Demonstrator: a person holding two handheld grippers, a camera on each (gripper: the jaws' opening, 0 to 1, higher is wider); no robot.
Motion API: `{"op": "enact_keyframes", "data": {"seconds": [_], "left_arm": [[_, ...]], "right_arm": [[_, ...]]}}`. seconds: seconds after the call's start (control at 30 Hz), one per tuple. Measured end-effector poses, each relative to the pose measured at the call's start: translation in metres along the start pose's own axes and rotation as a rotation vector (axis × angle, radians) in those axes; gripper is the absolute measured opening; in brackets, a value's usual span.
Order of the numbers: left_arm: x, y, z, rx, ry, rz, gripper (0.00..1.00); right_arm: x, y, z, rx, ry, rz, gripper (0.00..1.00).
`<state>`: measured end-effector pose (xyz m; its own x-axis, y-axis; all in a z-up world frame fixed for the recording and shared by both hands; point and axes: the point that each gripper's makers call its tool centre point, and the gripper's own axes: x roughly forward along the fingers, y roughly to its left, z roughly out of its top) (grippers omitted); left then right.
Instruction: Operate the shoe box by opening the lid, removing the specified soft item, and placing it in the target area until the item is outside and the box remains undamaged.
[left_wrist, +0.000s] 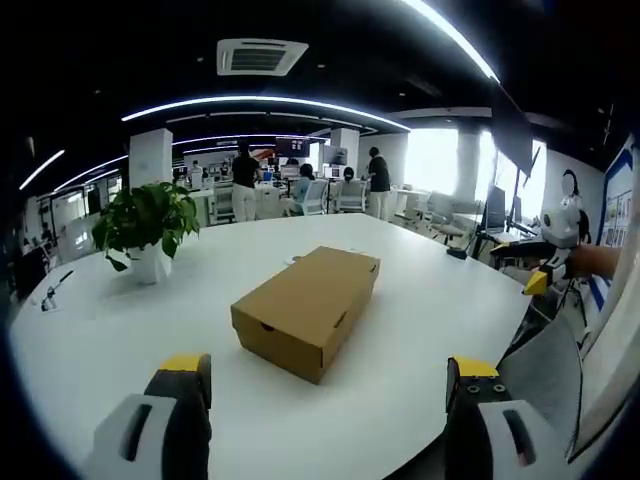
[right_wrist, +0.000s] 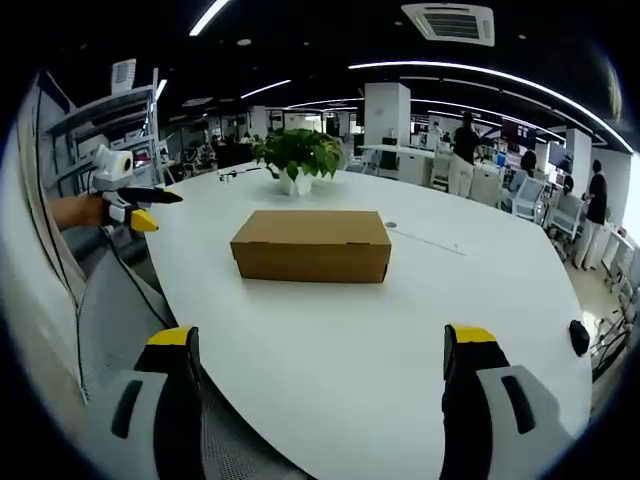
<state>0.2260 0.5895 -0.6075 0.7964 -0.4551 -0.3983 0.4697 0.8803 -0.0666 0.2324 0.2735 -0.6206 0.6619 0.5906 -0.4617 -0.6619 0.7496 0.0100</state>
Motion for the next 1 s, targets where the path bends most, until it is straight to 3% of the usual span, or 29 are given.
{"op": "enact_keyframes", "data": {"seconds": [1.0], "left_arm": [[-0.0007,0.0009,-0.002,0.006,0.007,-0.004,1.0]], "right_arm": [[-0.0028,-0.0022,0.0001,-0.002,0.002,-0.004,0.96]]}}
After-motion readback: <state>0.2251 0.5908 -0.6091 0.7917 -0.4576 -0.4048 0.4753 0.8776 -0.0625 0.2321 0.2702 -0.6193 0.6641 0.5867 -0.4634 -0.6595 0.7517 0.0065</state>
